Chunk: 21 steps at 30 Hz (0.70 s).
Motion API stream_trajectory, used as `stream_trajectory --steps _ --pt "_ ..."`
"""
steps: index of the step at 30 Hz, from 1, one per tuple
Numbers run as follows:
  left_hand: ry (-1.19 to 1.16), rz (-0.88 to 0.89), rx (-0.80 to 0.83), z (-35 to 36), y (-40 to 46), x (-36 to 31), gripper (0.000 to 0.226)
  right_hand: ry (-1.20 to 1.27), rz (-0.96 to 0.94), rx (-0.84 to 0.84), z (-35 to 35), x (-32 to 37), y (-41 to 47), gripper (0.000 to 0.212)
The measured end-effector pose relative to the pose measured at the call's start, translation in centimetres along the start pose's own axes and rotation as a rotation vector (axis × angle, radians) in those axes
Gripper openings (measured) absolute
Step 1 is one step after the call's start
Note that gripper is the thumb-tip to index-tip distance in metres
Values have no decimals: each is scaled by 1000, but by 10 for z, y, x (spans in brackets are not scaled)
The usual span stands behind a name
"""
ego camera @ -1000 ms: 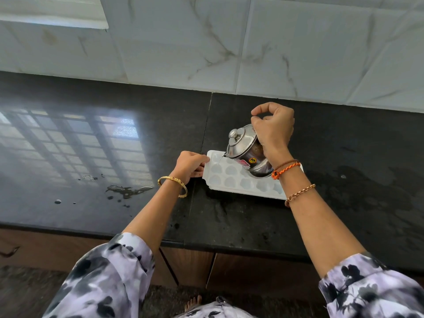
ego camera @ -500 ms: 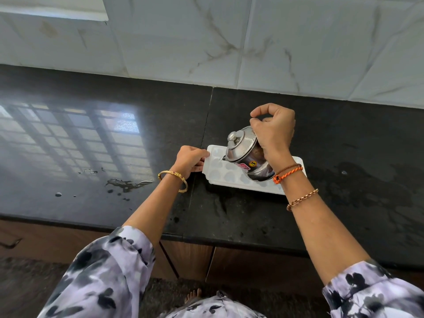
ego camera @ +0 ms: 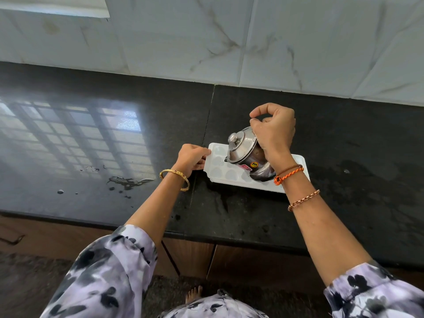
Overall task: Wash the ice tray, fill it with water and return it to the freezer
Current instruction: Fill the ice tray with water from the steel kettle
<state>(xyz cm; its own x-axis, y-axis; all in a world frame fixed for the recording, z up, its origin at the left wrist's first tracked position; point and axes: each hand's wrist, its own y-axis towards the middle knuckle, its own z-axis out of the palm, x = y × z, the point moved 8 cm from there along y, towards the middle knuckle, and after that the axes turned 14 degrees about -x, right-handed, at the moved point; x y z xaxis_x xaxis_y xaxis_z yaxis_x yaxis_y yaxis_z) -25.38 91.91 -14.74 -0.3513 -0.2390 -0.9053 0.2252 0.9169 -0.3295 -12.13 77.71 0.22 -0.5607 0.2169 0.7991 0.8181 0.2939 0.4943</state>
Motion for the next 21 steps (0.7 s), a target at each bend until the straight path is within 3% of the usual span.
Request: stream_trajectory --steps 21 --pt "22 34 -7 -1 -1 0 21 -18 -5 -24 -13 -3 -1 17"
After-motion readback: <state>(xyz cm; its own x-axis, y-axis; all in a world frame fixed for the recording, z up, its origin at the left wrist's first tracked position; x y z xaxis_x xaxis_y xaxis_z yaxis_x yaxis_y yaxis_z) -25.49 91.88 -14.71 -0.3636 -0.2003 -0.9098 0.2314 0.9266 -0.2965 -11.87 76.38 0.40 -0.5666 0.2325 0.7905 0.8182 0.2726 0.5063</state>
